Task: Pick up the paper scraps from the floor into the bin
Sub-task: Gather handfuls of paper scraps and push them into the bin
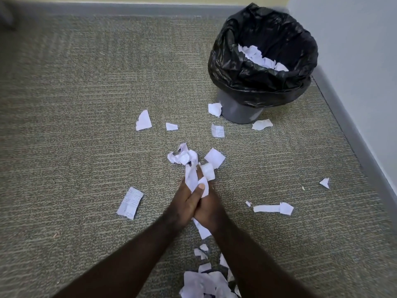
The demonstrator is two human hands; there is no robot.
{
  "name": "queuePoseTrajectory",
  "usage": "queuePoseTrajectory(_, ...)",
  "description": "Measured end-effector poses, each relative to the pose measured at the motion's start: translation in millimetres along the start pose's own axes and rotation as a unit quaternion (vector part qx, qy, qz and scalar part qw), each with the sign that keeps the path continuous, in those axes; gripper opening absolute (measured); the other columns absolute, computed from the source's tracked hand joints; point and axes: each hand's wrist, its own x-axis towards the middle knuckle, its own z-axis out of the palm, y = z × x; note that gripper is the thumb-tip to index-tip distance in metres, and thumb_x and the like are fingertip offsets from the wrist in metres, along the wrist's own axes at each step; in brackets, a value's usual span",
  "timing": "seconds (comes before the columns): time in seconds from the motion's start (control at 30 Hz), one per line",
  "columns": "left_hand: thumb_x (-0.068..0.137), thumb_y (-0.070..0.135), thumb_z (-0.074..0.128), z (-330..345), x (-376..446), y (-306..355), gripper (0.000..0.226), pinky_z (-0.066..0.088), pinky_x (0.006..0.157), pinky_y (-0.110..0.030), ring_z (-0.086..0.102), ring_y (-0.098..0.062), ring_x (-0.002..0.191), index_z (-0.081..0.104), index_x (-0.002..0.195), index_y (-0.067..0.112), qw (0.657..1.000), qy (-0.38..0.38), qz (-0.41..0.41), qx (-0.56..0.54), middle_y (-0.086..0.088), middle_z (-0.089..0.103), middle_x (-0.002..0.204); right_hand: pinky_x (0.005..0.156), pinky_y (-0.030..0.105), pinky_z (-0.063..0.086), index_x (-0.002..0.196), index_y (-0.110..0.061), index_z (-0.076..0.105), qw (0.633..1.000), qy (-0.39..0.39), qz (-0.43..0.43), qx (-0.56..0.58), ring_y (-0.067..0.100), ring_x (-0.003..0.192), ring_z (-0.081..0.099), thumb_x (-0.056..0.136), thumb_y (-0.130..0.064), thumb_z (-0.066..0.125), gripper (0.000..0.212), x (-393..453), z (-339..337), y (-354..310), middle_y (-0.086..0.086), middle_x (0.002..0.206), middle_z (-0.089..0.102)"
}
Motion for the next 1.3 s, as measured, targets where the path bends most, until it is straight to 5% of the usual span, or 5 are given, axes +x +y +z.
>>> queuePoseTrajectory(0.17, 0.095, 0.039, 0.048, 5, 2, 25, 0.056, 0.033, 0.118, -0.040, 0.046, -0.006, 0.137, 0.041, 0.146, 0.017, 0.999, 0.013, -0.022, -0.039, 0.007, 0.055, 0.143, 0.121, 0.027, 0.018, 0.150, -0.025, 0.024, 0.992, 0.090, -0.067, 0.059, 0.004, 0.146, 0.025, 0.096, -0.050, 0.046, 0.063, 0, -2, -4, -0.001, 0.160, 0.023)
queuePoseTrajectory(0.37, 0.094, 0.037, 0.048, 13, 13, 74, 0.057, 0.032, 0.119, -0.041, 0.047, -0.011, 0.137, 0.042, 0.146, 0.015, 0.996, 0.017, 0.016, -0.083, 0.002, 0.056, 0.142, 0.087, -0.007, 0.033, 0.142, -0.003, 0.032, 0.987, 0.048, -0.005, 0.153, -0.034, 0.099, 0.046, 0.103, 0.009, 0.028, 0.042, 2, -35, -44, 0.007, 0.151, 0.036)
queuePoseTrajectory(0.8, 0.092, 0.022, 0.043, 29, 119, 282, 0.059, 0.033, 0.116, -0.025, 0.046, -0.008, 0.134, 0.033, 0.149, 0.007, 0.972, 0.016, 0.219, -0.077, -0.001, 0.047, 0.147, 0.121, 0.034, 0.024, 0.149, 0.013, 0.016, 0.944, 0.157, -0.286, -0.040, 0.025, 0.144, 0.032, 0.092, 0.005, 0.049, 0.066, 85, -202, -178, 0.024, 0.154, 0.033)
queuePoseTrajectory(1.03, 0.098, 0.023, 0.043, 48, 215, 314, 0.035, 0.053, 0.084, -0.022, 0.064, -0.015, 0.100, 0.057, 0.129, 0.012, 0.989, 0.018, 0.142, -0.043, -0.010, 0.067, 0.115, 0.093, 0.030, 0.053, 0.149, 0.005, 0.025, 0.951, 0.188, -0.239, -0.051, 0.010, 0.110, 0.062, 0.091, -0.007, 0.044, 0.063, 157, -269, -185, 0.012, 0.122, 0.065)
queuePoseTrajectory(1.3, 0.100, 0.032, 0.043, 63, 247, 296, 0.039, 0.049, 0.055, -0.024, 0.066, -0.020, 0.062, 0.062, 0.106, -0.001, 0.998, -0.032, -0.022, 0.058, -0.021, 0.064, 0.089, 0.060, 0.028, 0.049, 0.082, -0.003, 0.068, 0.970, 0.110, -0.038, -0.215, 0.011, 0.060, 0.061, 0.092, 0.006, 0.041, 0.030, 173, -291, -155, 0.012, 0.072, 0.066)
